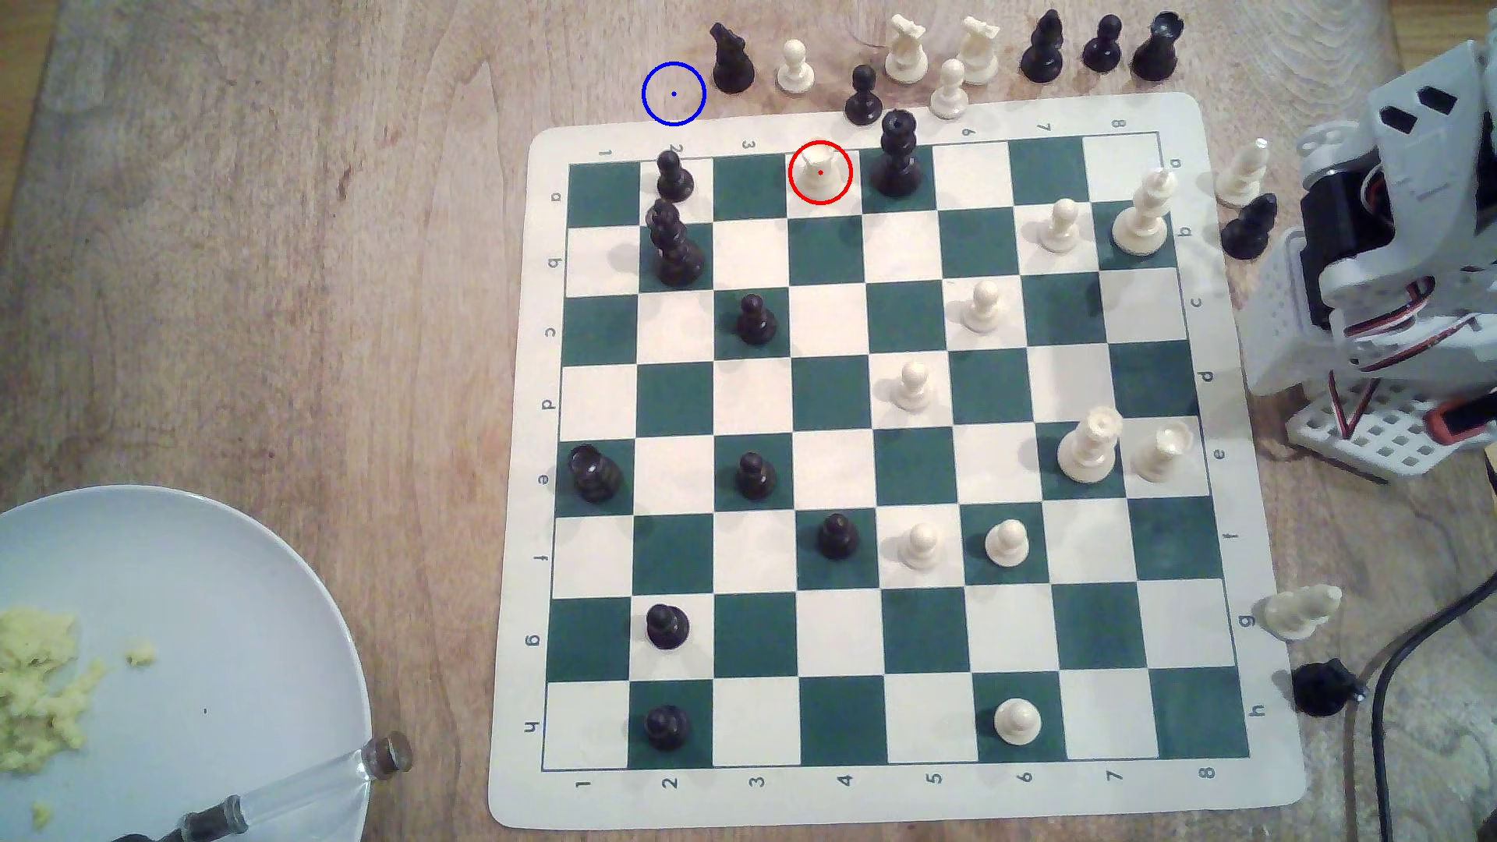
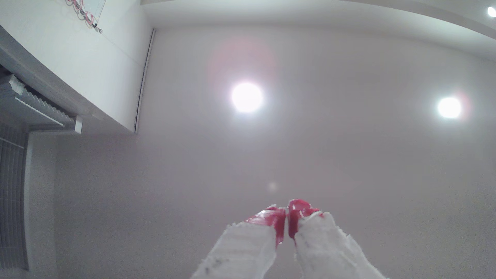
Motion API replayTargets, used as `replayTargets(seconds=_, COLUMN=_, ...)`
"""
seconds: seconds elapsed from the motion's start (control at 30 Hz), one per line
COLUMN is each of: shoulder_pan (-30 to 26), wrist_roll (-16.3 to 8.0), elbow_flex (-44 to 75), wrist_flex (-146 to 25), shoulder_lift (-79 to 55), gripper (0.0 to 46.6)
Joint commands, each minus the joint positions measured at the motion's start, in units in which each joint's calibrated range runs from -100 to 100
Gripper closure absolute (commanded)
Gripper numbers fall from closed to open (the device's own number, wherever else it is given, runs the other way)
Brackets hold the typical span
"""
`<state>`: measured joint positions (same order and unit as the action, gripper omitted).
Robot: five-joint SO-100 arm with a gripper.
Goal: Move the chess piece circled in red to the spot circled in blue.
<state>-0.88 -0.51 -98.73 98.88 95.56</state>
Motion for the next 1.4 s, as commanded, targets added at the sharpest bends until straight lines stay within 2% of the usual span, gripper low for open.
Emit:
replayTargets(seconds=0.0, shoulder_pan=-0.1, wrist_roll=0.1, elbow_flex=-1.3, wrist_flex=-3.4, shoulder_lift=0.2, gripper=46.4)
replayTargets(seconds=0.17, shoulder_pan=0.7, wrist_roll=0.1, elbow_flex=1.7, wrist_flex=-10.7, shoulder_lift=0.2, gripper=46.4)
replayTargets(seconds=0.37, shoulder_pan=4.2, wrist_roll=0.1, elbow_flex=13.1, wrist_flex=-41.7, shoulder_lift=0.3, gripper=46.4)
replayTargets(seconds=0.5, shoulder_pan=7.3, wrist_roll=0.0, elbow_flex=18.4, wrist_flex=-55.9, shoulder_lift=-0.1, gripper=46.4)
replayTargets(seconds=0.77, shoulder_pan=12.2, wrist_roll=0.0, elbow_flex=26.9, wrist_flex=-73.3, shoulder_lift=-12.3, gripper=46.4)
replayTargets(seconds=0.9, shoulder_pan=15.3, wrist_roll=0.1, elbow_flex=28.2, wrist_flex=-85.5, shoulder_lift=-12.2, gripper=46.4)
replayTargets(seconds=0.93, shoulder_pan=15.7, wrist_roll=-1.0, elbow_flex=30.8, wrist_flex=-90.0, shoulder_lift=-14.6, gripper=46.4)
replayTargets(seconds=1.03, shoulder_pan=16.8, wrist_roll=-1.0, elbow_flex=31.3, wrist_flex=-94.1, shoulder_lift=-17.0, gripper=46.4)
replayTargets(seconds=1.17, shoulder_pan=18.3, wrist_roll=3.6, elbow_flex=33.4, wrist_flex=-103.6, shoulder_lift=-19.7, gripper=46.4)
replayTargets(seconds=1.3, shoulder_pan=19.7, wrist_roll=3.4, elbow_flex=42.1, wrist_flex=-118.7, shoulder_lift=-26.1, gripper=46.4)
replayTargets(seconds=1.37, shoulder_pan=21.8, wrist_roll=2.9, elbow_flex=49.1, wrist_flex=-125.6, shoulder_lift=-33.5, gripper=46.4)
